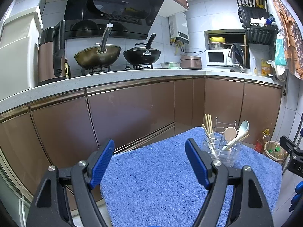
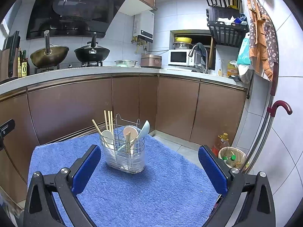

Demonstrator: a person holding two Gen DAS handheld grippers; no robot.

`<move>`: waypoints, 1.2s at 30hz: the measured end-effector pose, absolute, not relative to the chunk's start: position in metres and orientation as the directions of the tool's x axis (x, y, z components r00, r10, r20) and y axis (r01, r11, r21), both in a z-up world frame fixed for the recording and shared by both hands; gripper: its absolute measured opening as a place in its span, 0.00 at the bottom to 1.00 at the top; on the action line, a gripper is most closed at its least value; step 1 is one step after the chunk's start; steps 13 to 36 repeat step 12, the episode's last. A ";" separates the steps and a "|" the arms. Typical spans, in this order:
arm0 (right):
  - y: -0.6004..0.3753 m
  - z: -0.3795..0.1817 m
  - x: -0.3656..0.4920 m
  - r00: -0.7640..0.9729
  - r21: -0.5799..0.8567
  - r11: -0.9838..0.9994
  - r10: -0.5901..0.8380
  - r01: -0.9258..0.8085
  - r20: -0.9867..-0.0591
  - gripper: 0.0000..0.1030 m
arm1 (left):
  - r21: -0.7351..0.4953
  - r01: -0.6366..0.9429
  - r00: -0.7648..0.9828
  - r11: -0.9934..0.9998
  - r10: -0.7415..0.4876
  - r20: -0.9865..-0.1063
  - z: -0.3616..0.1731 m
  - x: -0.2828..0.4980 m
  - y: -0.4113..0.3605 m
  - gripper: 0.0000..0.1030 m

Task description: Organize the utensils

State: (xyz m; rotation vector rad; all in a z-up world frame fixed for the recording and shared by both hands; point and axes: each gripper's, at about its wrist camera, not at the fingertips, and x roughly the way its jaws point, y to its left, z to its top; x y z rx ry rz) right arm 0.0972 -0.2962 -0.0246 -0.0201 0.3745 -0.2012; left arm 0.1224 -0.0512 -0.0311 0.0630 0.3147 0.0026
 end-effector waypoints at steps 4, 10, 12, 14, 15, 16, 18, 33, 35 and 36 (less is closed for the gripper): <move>-0.296 -0.025 0.097 0.911 -0.057 0.980 -0.200 0.193 -0.361 1.00 | 0.061 0.006 0.951 0.998 0.013 -0.309 -0.031 0.122 -0.051 0.74; -0.297 -0.025 0.097 0.911 -0.057 0.979 -0.203 0.195 -0.358 1.00 | 0.055 0.006 0.951 0.998 0.012 -0.308 -0.030 0.122 -0.050 0.74; -0.296 -0.025 0.097 0.911 -0.058 0.979 -0.203 0.195 -0.359 1.00 | 0.055 0.005 0.952 0.998 0.012 -0.306 -0.030 0.121 -0.050 0.74; -0.296 -0.025 0.097 0.911 -0.058 0.979 -0.203 0.195 -0.359 1.00 | 0.055 0.005 0.952 0.998 0.012 -0.306 -0.030 0.121 -0.050 0.74; -0.296 -0.025 0.097 0.911 -0.058 0.979 -0.203 0.195 -0.359 1.00 | 0.055 0.005 0.952 0.998 0.012 -0.306 -0.030 0.121 -0.050 0.74; -0.296 -0.025 0.097 0.911 -0.058 0.979 -0.203 0.195 -0.359 1.00 | 0.055 0.005 0.952 0.998 0.012 -0.306 -0.030 0.121 -0.050 0.74; -0.296 -0.025 0.097 0.911 -0.058 0.979 -0.203 0.195 -0.359 1.00 | 0.055 0.005 0.952 0.998 0.012 -0.306 -0.030 0.121 -0.050 0.74; -0.296 -0.025 0.097 0.911 -0.058 0.979 -0.203 0.195 -0.359 1.00 | 0.055 0.005 0.952 0.998 0.012 -0.306 -0.030 0.121 -0.050 0.74; -0.296 -0.025 0.097 0.911 -0.058 0.979 -0.203 0.195 -0.359 1.00 | 0.055 0.005 0.952 0.998 0.012 -0.306 -0.030 0.121 -0.050 0.74; -0.296 -0.025 0.097 0.911 -0.058 0.979 -0.203 0.195 -0.359 1.00 | 0.055 0.005 0.952 0.998 0.012 -0.306 -0.030 0.121 -0.050 0.74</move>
